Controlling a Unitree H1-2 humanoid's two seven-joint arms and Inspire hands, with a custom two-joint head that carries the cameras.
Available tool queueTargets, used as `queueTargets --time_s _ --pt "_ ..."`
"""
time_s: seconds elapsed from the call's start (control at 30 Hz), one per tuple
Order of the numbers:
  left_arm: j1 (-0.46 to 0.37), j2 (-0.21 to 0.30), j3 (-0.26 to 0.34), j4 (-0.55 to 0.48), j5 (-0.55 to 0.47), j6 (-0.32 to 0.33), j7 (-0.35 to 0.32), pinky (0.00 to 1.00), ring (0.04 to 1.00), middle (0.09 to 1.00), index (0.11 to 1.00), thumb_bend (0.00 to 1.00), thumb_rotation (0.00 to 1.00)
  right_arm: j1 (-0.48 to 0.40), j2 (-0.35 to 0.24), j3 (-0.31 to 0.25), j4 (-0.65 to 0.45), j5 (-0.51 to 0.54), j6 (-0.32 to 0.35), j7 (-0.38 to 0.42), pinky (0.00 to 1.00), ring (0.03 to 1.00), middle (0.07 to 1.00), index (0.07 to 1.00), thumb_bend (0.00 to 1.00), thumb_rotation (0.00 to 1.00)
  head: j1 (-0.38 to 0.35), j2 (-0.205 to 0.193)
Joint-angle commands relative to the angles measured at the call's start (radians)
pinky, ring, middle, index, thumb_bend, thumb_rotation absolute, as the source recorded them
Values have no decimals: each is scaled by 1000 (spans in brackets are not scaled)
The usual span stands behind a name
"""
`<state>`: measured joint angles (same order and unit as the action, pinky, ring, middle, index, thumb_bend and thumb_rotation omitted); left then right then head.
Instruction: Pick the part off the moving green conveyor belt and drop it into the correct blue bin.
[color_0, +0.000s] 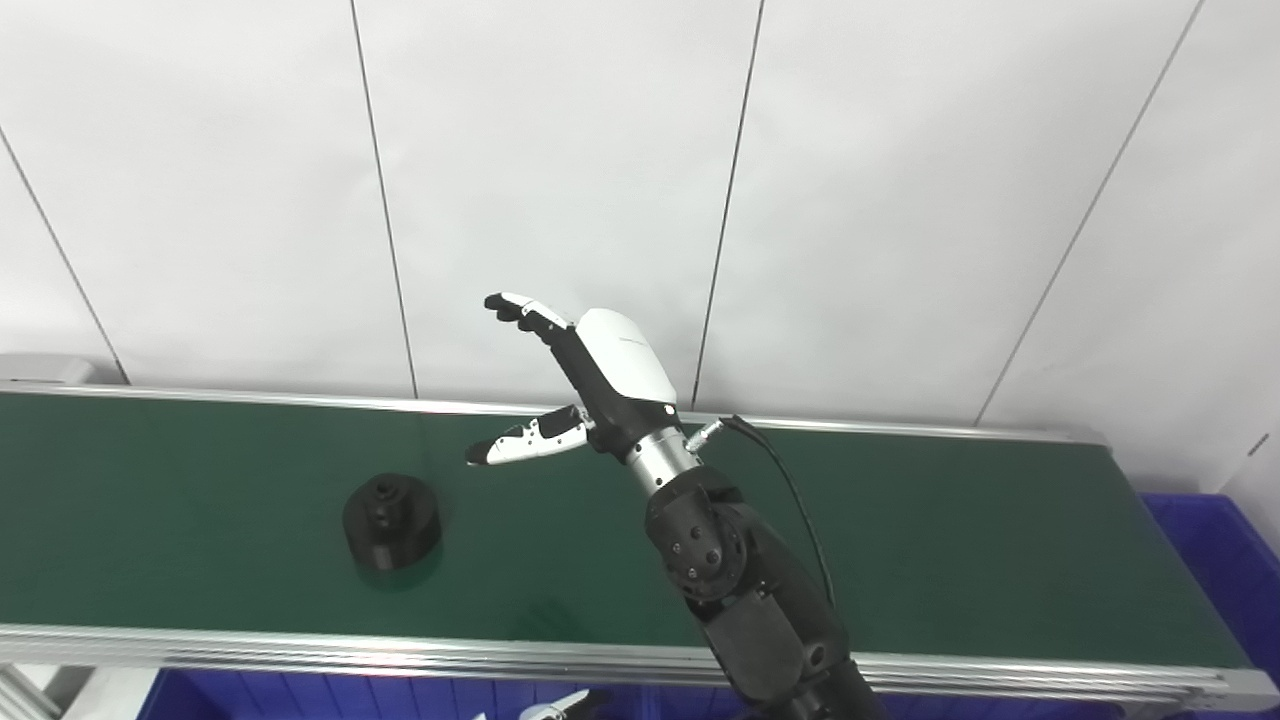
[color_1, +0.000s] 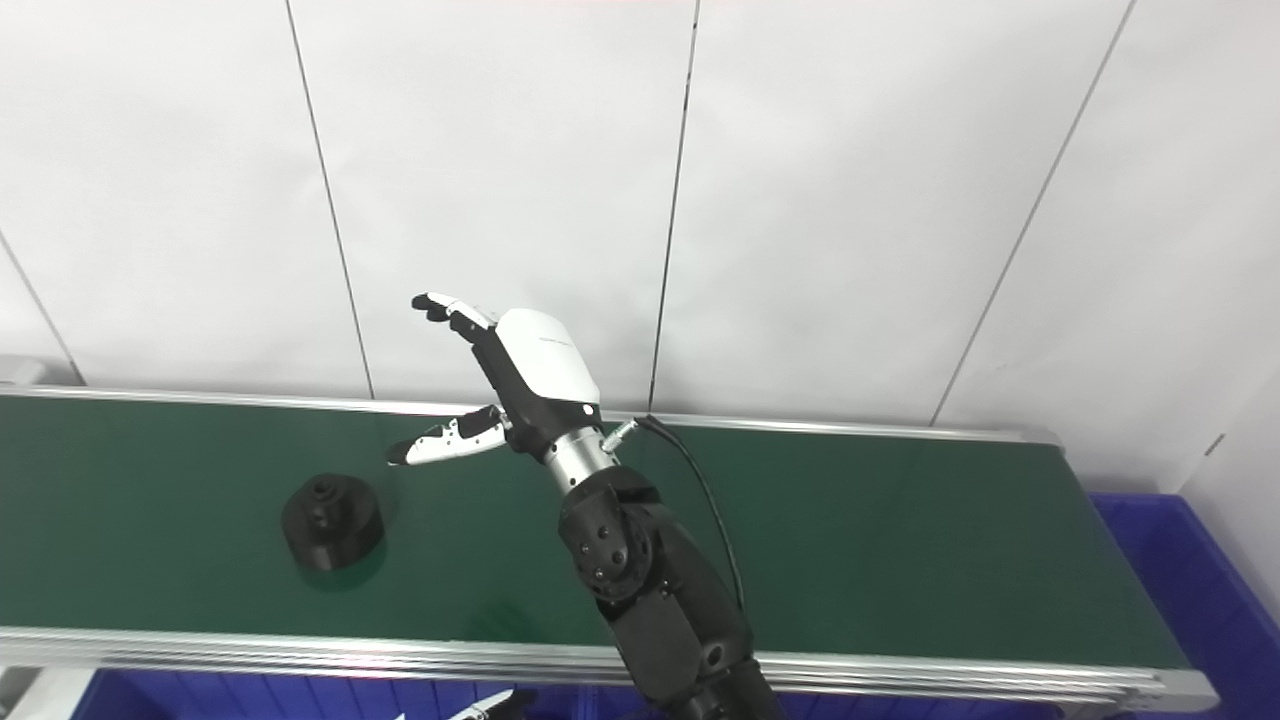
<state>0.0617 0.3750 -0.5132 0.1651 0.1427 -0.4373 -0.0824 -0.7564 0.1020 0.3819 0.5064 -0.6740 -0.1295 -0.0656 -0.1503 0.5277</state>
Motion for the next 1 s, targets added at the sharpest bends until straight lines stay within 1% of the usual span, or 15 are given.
queueTargets --time_s 0.0,0.1,0.2,0.3,0.37,0.43,0.6,0.63,0.77,0.87,0.97 --pt "-16 21 0 -27 -9 -33 6 821 908 957 935 407 525 -39 21 18 26 -14 15 -27 747 832 858 863 956 350 -1 2" --pt "-19 27 -3 -30 -14 -33 8 819 904 952 933 403 503 -48 28 28 97 -17 6 -53 746 828 863 862 960 331 0 4" --pt "-19 25 0 -30 -28 -33 2 820 903 950 931 404 483 -67 37 33 183 -17 -5 -85 744 833 867 866 961 342 2 4" --pt "-12 23 2 -31 -35 -33 0 818 902 950 928 410 477 -96 46 36 285 -9 -22 -121 771 861 879 868 965 360 4 2" --pt "-9 24 1 -33 -35 -33 0 812 899 950 924 417 490 -114 52 39 340 -2 -30 -133 794 879 885 871 970 382 8 2" --pt "-4 27 -1 -38 -33 -33 2 810 899 952 924 417 491 -136 62 46 409 -1 -42 -157 781 877 881 871 985 397 9 3" --pt "4 35 -4 -48 -28 -33 0 811 900 954 926 415 489 -181 81 62 534 11 -54 -190 772 882 885 881 1000 422 17 4" --pt "8 36 -3 -51 -31 -33 -2 809 897 951 924 422 484 -189 84 64 561 15 -58 -196 760 858 874 877 1000 411 18 4" --pt "23 38 1 -64 -37 -33 -9 808 894 947 919 432 472 -212 92 71 638 27 -71 -213 755 840 865 876 1000 399 29 7" --pt "38 42 4 -78 -34 -33 -8 807 892 944 913 439 465 -226 99 71 689 43 -69 -216 767 849 873 879 1000 397 34 14" --pt "51 45 5 -90 -28 -33 -5 802 890 943 912 445 467 -237 106 75 728 53 -68 -222 757 841 876 875 1000 416 41 17"
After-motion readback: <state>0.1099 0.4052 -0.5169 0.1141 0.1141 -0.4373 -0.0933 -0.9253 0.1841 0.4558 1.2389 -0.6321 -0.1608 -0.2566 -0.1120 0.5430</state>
